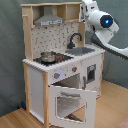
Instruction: Play with the kitchen
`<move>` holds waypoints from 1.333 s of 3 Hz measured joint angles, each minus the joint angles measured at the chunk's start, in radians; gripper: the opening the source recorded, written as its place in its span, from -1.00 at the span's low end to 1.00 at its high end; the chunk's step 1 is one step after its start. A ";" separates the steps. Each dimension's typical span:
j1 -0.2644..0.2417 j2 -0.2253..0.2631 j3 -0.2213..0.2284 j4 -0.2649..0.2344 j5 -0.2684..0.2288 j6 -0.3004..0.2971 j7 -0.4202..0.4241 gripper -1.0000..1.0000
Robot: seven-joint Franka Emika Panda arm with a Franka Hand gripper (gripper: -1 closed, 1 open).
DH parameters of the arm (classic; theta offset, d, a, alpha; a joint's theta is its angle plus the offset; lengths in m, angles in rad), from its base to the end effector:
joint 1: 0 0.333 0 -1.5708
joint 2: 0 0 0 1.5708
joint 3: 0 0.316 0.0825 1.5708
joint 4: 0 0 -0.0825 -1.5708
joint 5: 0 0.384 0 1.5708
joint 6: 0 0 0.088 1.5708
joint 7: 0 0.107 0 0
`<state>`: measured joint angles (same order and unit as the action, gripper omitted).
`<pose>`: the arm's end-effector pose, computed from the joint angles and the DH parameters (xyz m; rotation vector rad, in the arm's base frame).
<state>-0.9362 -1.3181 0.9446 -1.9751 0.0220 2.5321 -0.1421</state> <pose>0.3302 0.3702 0.7224 1.5778 0.4432 1.2872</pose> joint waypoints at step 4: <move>-0.270 -0.005 0.078 0.212 0.001 -0.081 0.242 1.00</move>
<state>-1.2063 -1.3232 1.0221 -1.7635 0.0227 2.4508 0.0995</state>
